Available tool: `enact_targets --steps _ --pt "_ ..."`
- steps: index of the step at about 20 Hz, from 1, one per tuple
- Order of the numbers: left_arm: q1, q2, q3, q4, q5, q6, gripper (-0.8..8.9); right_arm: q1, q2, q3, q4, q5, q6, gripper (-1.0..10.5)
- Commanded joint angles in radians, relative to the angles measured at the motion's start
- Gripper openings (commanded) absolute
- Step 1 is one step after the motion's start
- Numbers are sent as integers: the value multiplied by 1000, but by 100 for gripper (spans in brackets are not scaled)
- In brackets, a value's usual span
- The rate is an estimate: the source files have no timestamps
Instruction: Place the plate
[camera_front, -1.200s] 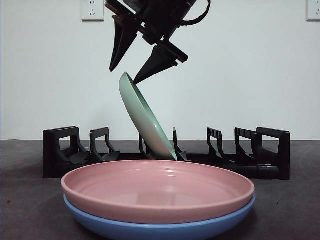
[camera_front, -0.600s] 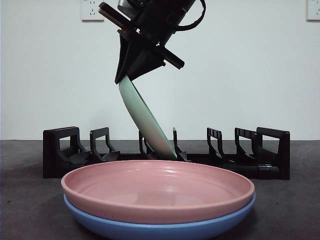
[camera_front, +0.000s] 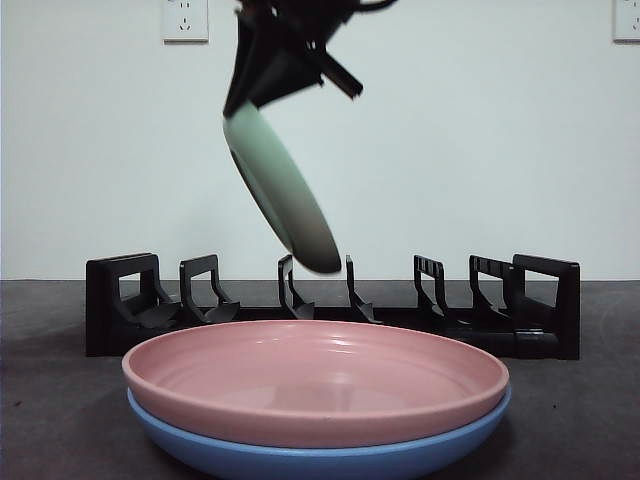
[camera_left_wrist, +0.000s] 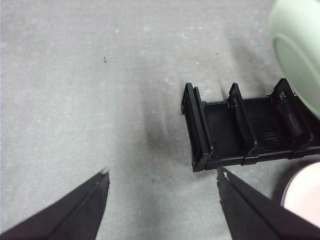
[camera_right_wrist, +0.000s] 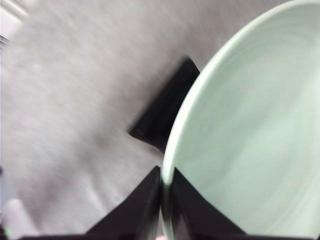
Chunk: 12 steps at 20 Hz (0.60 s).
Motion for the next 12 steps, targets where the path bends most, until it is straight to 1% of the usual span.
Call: enact_targets --steps 1,5,7,9,12 --pt "1 8 19 12 -3 6 344 17 20 87 -33 -23 -40 16" --pt "1 11 19 19 -3 6 345 41 18 215 -130 -34 -127 16" --pt "1 14 19 20 -3 6 344 60 14 275 -194 -33 -187 16" --pt "1 16 19 20 -3 5 344 86 -11 295 -243 -32 -249 16" --pt "1 19 19 18 -3 3 344 133 -64 291 -280 -18 -307 16"
